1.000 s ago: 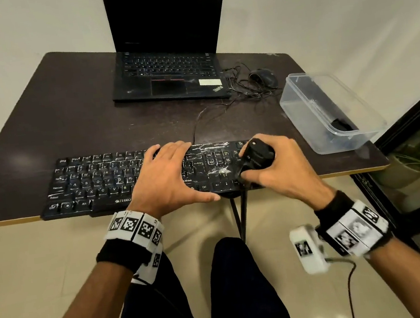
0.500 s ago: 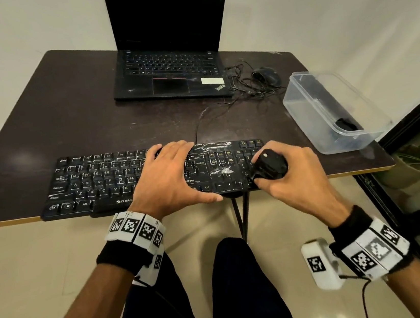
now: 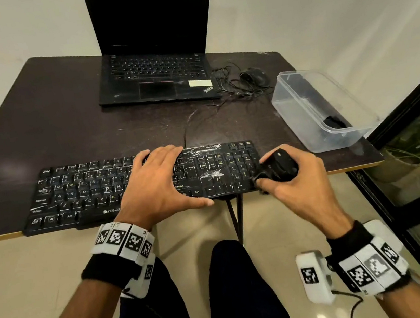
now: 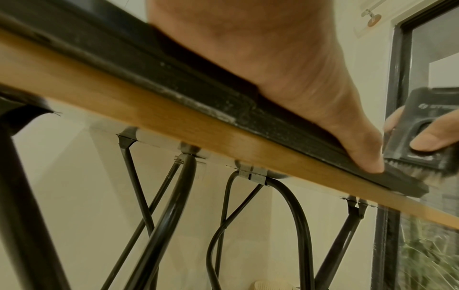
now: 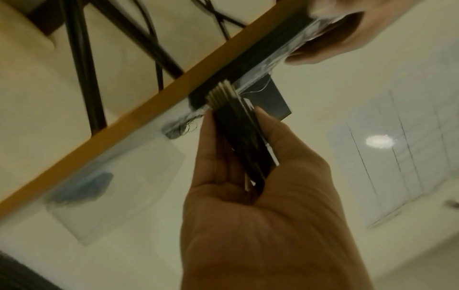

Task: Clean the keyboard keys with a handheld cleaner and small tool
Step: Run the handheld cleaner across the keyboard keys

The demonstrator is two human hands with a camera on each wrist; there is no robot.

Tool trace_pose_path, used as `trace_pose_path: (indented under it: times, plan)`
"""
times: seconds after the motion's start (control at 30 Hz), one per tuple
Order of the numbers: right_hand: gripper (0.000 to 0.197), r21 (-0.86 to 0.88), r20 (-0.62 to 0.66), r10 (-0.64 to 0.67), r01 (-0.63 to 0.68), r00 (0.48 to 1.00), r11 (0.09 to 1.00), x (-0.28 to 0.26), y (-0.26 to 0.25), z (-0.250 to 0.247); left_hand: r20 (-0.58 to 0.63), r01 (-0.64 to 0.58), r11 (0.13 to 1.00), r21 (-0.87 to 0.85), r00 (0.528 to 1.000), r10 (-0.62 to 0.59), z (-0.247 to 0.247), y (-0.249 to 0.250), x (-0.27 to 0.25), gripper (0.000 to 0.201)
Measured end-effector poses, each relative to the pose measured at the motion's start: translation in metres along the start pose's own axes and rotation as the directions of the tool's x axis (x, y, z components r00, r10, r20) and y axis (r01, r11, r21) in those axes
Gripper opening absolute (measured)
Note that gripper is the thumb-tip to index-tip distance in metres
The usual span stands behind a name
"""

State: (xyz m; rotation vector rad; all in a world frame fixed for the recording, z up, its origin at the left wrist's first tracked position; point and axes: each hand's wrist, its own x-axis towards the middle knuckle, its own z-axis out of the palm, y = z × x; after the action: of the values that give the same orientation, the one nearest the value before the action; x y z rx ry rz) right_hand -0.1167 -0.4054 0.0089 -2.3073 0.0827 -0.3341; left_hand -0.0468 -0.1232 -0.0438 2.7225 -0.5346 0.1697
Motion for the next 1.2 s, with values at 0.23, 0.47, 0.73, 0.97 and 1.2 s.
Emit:
trace_pose_path:
  times: [0.23,0.47,0.73,0.97,1.2]
  plan:
    - [0.035,0.058,0.095,-0.01,0.005,0.995,0.998,0.003,0.0,-0.01,0.009,0.006,1.0,0.006,1.0,-0.006,0.0,0.0,0.0,0.14]
    - [0.033,0.015,0.206,-0.065,0.063,0.976,0.998,0.034,0.002,-0.018,0.011,0.0,1.0,0.009,1.0,0.0,0.001,0.001,0.0,0.139]
    - [0.035,-0.004,0.494,-0.155,0.18,0.855,0.984,0.059,-0.004,-0.027,0.011,0.0,1.0,-0.008,1.0,0.0,0.0,0.003,-0.001,0.138]
    - [0.036,-0.001,0.524,-0.221,0.259,0.822,0.966,0.063,0.001,-0.035,0.004,-0.012,1.0,-0.016,1.0,0.012,-0.001,0.003,-0.001,0.138]
    - [0.034,0.033,0.512,-0.257,0.281,0.82,0.959,0.058,0.002,-0.035,0.019,-0.005,1.0,-0.011,1.0,0.005,-0.001,0.002,0.0,0.138]
